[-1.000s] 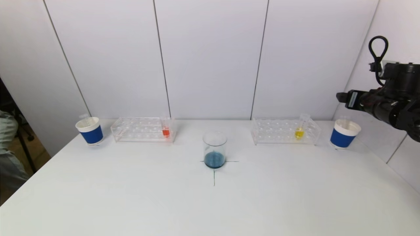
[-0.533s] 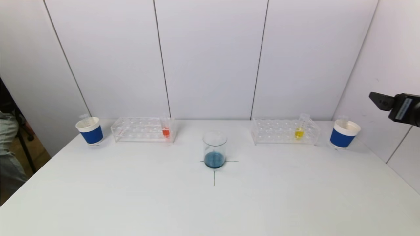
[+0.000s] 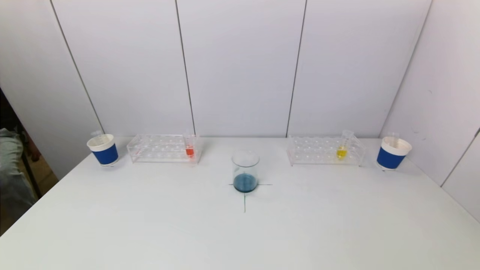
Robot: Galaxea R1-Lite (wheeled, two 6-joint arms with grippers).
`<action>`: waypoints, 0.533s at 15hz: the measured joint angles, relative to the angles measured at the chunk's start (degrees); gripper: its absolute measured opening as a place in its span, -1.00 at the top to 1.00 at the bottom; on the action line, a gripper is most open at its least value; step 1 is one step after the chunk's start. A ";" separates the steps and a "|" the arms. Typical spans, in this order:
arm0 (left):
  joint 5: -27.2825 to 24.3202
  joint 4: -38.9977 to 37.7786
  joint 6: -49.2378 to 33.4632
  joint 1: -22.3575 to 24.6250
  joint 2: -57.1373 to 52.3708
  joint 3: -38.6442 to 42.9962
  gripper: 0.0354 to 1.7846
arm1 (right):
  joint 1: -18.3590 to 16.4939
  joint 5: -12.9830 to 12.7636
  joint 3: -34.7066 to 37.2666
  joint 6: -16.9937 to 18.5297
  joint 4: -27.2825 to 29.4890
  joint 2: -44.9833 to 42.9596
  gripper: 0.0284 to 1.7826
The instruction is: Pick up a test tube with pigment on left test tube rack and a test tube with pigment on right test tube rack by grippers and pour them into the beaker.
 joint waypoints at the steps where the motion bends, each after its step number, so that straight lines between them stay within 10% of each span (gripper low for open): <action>1: 0.00 0.02 -0.02 0.00 0.00 0.00 -0.98 | 0.04 0.79 1.38 -0.09 2.62 -4.08 -0.99; 8: -0.01 0.00 0.01 0.00 0.00 0.00 -0.98 | 0.09 5.25 11.57 -3.13 13.47 -27.51 -0.99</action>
